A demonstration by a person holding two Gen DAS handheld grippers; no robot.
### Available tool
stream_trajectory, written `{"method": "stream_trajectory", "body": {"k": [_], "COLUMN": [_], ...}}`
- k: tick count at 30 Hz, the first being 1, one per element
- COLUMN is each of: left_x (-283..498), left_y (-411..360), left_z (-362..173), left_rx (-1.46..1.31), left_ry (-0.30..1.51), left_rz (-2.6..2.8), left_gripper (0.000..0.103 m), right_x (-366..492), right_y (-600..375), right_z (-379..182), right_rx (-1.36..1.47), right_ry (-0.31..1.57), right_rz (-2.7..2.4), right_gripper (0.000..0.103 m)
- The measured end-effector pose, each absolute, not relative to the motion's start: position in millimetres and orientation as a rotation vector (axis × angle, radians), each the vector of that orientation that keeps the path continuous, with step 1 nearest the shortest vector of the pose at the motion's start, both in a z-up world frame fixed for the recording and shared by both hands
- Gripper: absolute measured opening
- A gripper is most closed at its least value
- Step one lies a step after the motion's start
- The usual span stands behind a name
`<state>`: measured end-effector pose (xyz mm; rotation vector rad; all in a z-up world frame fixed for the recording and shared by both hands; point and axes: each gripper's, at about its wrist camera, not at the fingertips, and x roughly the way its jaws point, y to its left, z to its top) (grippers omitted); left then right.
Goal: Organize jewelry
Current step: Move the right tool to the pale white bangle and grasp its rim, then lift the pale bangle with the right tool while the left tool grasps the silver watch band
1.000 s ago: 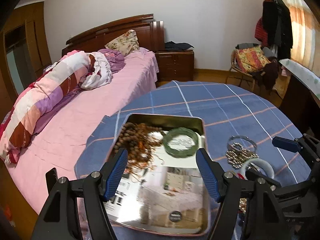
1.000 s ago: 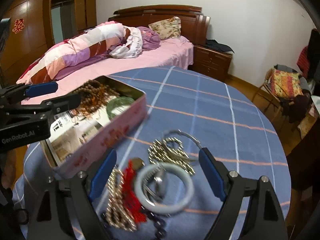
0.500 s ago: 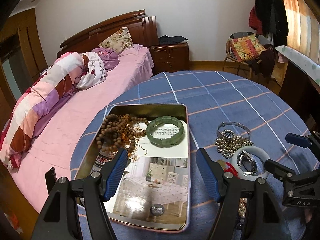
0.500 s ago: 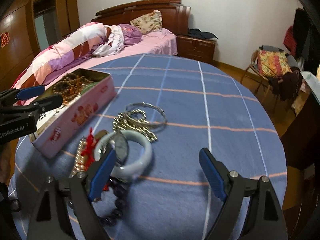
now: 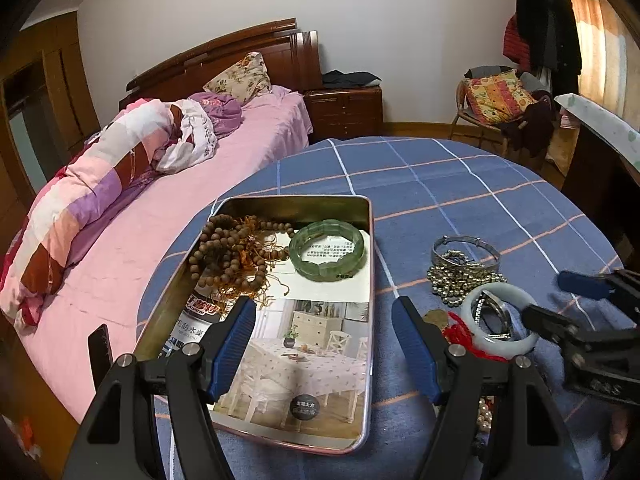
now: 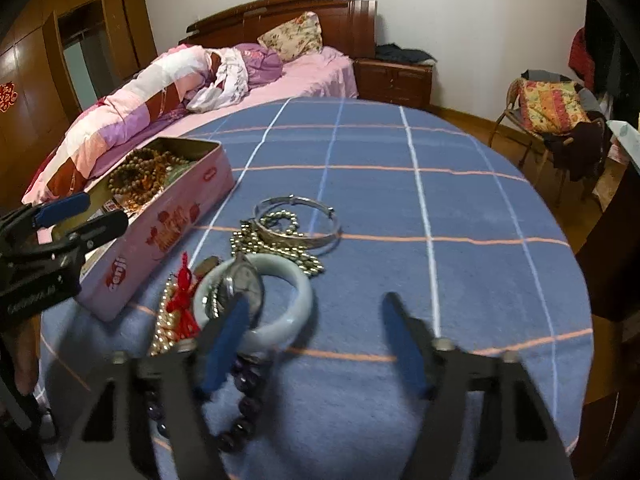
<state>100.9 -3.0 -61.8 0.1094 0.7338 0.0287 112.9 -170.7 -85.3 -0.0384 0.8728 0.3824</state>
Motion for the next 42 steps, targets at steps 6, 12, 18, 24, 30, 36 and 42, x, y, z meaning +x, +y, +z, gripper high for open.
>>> {"method": "stream_trajectory", "body": {"k": [6, 12, 18, 24, 30, 36, 42], "left_x": [96.2, 96.3, 97.1, 97.3, 95.0, 97.3, 101.3], "left_y": [-12.5, -22.8, -39.0, -61.7, -88.1, -112.2, -123.6], "left_z": [-60.2, -60.2, -59.0, -61.4, -67.3, -75.7, -84.3], "left_rx": [0.11, 0.11, 0.133, 0.162, 0.198, 0.226, 0.226], "left_ry": [0.73, 0.736, 0.733, 0.734, 0.744, 0.767, 0.802], "left_rz": [-0.017, -0.044, -0.079, -0.123, -0.188, -0.241, -0.286], "left_gripper": [0.071, 0.071, 0.071, 0.071, 0.071, 0.071, 0.071], "right_x": [120.2, 109.3, 99.3, 96.2, 101.6, 100.9, 99.2], "right_y": [-166.4, -182.5, -205.6, -228.0, -244.0, -251.8, -259.8], "right_z": [-96.7, -94.8, -86.2, -83.8, -85.4, -84.5, -82.7], "right_rx": [-0.048, -0.024, 0.005, 0.056, 0.093, 0.105, 0.125], "right_ry": [0.95, 0.936, 0.886, 0.873, 0.877, 0.873, 0.861], "right_rz": [0.389, 0.386, 0.308, 0.269, 0.216, 0.189, 0.176], "right_gripper": [0.021, 0.011, 0.011, 0.011, 0.011, 0.011, 0.012]}}
